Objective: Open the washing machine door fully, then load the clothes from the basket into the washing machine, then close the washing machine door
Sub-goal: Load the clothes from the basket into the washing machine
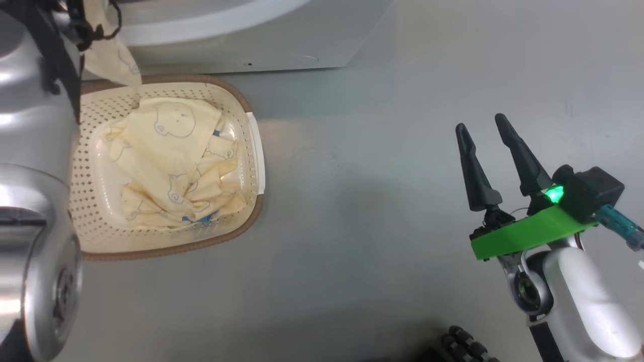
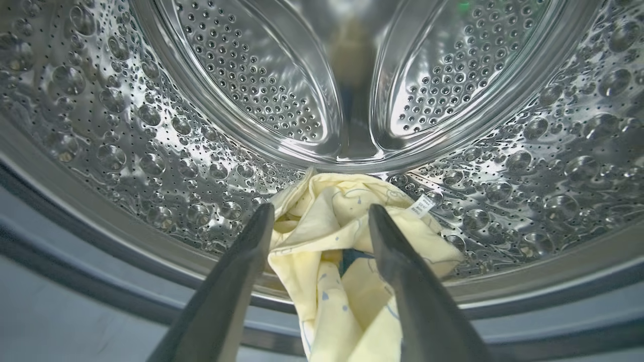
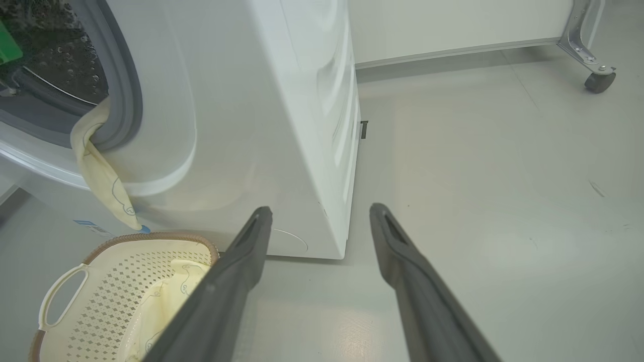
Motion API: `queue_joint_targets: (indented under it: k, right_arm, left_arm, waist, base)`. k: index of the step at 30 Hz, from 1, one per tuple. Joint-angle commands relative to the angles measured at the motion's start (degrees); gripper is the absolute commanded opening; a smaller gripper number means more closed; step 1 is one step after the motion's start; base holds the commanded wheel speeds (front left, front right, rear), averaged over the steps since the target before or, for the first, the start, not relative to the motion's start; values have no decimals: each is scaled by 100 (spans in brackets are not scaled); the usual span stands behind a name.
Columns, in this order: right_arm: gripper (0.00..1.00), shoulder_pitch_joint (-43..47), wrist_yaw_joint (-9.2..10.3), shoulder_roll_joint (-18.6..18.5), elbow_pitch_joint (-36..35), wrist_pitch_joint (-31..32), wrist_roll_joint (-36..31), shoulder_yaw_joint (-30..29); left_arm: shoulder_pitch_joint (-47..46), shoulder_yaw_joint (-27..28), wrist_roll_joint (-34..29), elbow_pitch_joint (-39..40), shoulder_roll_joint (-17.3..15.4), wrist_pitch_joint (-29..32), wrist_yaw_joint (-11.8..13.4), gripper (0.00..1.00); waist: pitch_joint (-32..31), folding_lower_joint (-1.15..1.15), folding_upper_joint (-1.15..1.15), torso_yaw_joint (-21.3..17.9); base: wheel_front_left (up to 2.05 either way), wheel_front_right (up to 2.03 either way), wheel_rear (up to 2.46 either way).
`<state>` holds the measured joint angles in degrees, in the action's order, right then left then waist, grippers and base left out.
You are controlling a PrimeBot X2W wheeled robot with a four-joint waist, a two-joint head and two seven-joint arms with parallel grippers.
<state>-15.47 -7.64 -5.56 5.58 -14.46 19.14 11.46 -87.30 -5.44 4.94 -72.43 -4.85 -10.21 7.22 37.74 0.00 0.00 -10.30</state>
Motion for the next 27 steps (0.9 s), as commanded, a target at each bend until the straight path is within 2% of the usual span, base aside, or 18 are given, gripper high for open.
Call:
queue_joint_targets:
  k: [1,8,13,19,27]
  right_arm:
    - [100,115,15,-116,-166,-54,-44,20]
    - [100,196,15,-142,-171,-54,-97,-232]
    - [100,342,15,-186,-171,-54,-150,-388]
    - [100,521,15,-275,-192,-54,-214,-451]
    - [100,696,15,-300,-204,-54,-245,-469]
  left_arm:
    - [55,6,50,144,-102,-130,-57,100]
    - [612,-10,240,242,77,-376,-292,100]
    - [1295,53,460,654,140,-468,-467,100]
    - [2476,83,654,1802,178,-476,-591,100]
    - [4642,130,606,3679,183,-478,-406,100]
  waist:
    - [-148,0,0,190]
    - [-443,0,0,548]
    - [-785,0,0,802]
    - [-1074,0,0,988]
    - [-1351,0,0,1066]
  base:
    - [0,0,0]
    - [0,0,0]
    - [0,0,0]
    - [0,0,0]
    - [0,0,0]
